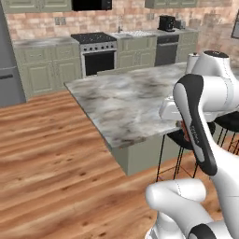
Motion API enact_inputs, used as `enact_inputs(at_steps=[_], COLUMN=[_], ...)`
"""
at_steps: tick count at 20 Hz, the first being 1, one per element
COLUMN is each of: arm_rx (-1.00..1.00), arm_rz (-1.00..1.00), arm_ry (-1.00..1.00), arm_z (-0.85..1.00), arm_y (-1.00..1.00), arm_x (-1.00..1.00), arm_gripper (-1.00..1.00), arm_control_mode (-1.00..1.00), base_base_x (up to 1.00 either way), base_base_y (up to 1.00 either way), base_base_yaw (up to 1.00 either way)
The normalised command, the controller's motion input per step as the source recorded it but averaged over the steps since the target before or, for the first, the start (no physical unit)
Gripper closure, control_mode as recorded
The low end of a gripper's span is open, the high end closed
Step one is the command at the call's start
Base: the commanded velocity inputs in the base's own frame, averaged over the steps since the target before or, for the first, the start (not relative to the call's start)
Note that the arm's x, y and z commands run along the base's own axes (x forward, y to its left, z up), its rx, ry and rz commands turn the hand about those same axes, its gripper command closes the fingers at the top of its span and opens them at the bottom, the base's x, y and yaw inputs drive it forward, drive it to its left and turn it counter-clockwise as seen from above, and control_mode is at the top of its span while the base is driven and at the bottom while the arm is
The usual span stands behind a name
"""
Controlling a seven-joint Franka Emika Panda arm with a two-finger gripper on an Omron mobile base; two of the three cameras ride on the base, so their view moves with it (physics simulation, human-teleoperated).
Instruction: Pick up the metallic utensils from the counter and place them in the open drawer. Make sure not to pick up any wooden utensils.
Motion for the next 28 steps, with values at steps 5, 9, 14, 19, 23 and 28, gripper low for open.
enact_inputs(at_steps=[5, 9, 14, 19, 23, 28], arm_rx=[0.0, 0.0, 0.0, 0.0, 0.0, 0.0], arm_rz=[0.0, 0.0, 0.0, 0.0, 0.0, 0.0], arm_ry=[0.0, 0.0, 0.0, 0.0, 0.0, 0.0], arm_z=[0.0, 0.0, 0.0, 0.0, 0.0, 0.0], arm_y=[0.0, 0.0, 0.0, 0.0, 0.0, 0.0], arm_x=[0.0, 0.0, 0.0, 0.0, 0.0, 0.0], arm_gripper=[1.0, 1.0, 1.0, 1.0, 1.0, 1.0], arm_control_mode=[1.0, 1.0, 1.0, 1.0, 1.0, 1.0], base_base_x=[-0.14, 0.0, 0.0, 0.04, 0.18, 0.32], base_base_y=[1.0, 1.0, 1.0, 1.0, 1.0, 1.0], base_base_yaw=[-0.38, -0.44, -0.46, -0.46, -0.44, -0.38])
